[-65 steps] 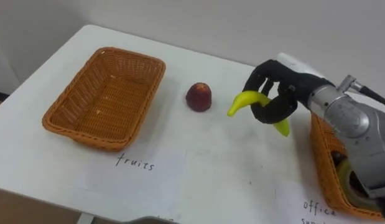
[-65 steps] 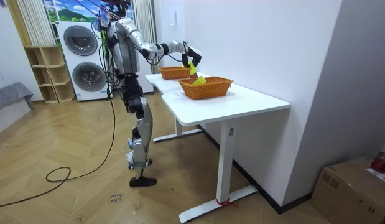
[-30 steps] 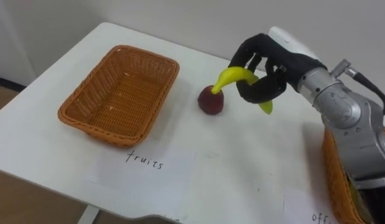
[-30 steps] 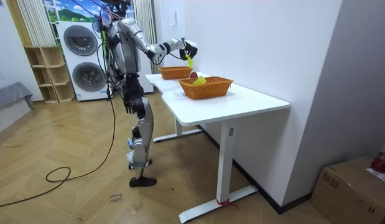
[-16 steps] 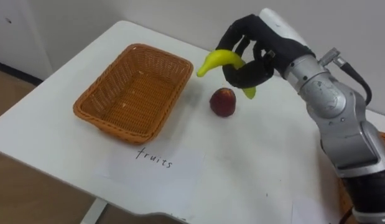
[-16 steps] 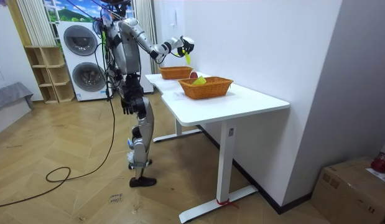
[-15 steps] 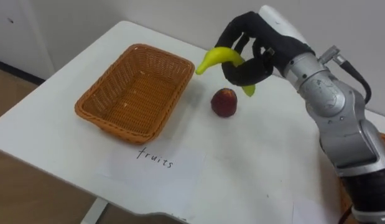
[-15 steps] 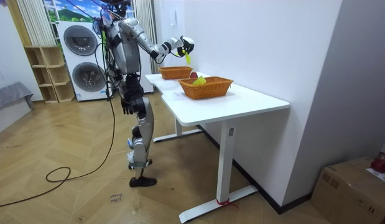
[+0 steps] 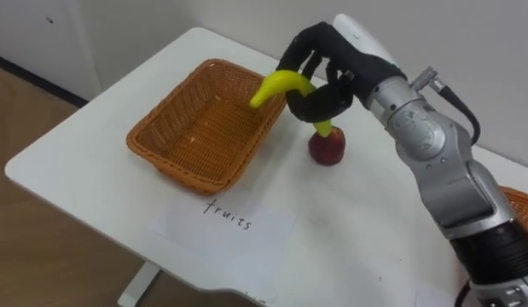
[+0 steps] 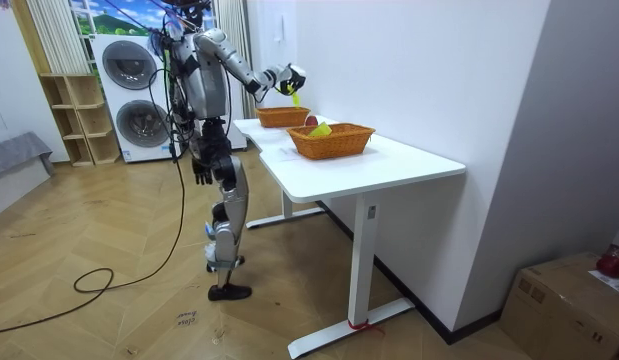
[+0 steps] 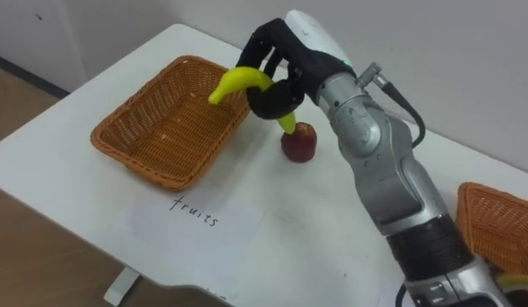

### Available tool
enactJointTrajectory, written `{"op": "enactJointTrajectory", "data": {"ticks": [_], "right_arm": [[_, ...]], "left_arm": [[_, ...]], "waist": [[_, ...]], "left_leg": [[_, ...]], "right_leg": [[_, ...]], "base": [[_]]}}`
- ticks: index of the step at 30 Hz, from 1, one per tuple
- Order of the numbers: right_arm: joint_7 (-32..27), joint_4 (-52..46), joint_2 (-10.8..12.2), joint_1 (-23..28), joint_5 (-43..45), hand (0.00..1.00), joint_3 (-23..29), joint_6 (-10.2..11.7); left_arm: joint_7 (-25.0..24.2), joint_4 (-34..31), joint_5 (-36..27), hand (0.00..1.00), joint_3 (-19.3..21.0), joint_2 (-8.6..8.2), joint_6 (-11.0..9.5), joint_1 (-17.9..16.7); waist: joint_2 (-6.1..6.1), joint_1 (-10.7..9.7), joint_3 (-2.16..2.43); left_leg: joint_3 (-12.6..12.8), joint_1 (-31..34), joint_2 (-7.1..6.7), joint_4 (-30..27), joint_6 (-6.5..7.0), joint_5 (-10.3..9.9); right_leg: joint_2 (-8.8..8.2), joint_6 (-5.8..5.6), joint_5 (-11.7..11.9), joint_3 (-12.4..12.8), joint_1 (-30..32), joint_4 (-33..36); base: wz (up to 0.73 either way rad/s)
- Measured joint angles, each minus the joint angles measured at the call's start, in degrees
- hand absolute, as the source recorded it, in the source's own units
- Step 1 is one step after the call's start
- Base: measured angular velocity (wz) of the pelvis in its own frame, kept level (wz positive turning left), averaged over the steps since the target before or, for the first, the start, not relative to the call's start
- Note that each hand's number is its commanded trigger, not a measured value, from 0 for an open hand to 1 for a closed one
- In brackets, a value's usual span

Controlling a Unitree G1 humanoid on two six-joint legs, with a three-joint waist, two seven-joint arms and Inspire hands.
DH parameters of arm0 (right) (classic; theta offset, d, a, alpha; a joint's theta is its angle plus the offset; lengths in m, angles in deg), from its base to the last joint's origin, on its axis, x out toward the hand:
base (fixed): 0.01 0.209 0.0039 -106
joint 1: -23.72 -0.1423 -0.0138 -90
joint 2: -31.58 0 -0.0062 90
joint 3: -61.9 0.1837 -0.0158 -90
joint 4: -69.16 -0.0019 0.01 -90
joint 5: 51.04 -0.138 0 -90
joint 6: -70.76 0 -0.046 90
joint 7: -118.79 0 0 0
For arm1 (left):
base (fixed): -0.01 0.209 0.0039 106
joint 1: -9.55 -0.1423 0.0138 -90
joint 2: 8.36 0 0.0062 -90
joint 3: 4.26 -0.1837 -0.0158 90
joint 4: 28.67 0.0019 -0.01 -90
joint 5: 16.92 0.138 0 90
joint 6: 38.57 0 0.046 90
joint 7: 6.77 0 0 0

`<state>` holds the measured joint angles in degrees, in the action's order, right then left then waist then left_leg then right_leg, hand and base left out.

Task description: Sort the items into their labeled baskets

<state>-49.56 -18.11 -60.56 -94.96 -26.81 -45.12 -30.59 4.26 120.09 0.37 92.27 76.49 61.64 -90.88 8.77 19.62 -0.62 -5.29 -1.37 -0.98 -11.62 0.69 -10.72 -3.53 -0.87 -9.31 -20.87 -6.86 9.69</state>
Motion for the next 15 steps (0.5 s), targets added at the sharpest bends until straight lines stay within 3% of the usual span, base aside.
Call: {"op": "enactJointTrajectory", "data": {"ticks": [6, 9, 15], "right_arm": [[-1.1, 2.8, 0.0, -0.6, -0.5, 1.0, -0.5, -0.2], [-1.4, 2.9, 0.0, -1.2, -0.8, 1.0, -1.9, -0.6], [-1.4, 2.9, 3.2, -2.1, -1.0, 1.0, -3.1, -1.1]], "left_arm": [[0.1, -1.5, 0.3, 0.0, 0.0, 0.05, 0.5, 0.0], [0.1, -2.2, 0.4, 0.0, -0.4, 0.09, 0.7, -0.2], [0.2, -2.1, 0.4, 0.0, -0.6, -0.03, 1.2, -0.3]], "waist": [[0.07, 0.0, -0.03], [0.07, 0.9, -0.03], [-0.02, 1.4, -0.09]], "left_leg": [[-1.3, 0.7, -0.28, -0.2, 0.04, 0.1], [-1.3, 0.9, -0.33, -0.2, 0.06, 0.1], [-2.4, 1.0, -0.68, -0.2, 0.2, 0.2]], "right_leg": [[-0.11, -0.06, 0.0, -0.9, 0.0, 0.0], [-0.19, -0.11, -0.1, -1.1, 0.2, 0.0], [-0.35, -0.15, -0.1, -1.2, 0.0, -0.1]], "base": [[0.1], [0.03], [0.09]]}}
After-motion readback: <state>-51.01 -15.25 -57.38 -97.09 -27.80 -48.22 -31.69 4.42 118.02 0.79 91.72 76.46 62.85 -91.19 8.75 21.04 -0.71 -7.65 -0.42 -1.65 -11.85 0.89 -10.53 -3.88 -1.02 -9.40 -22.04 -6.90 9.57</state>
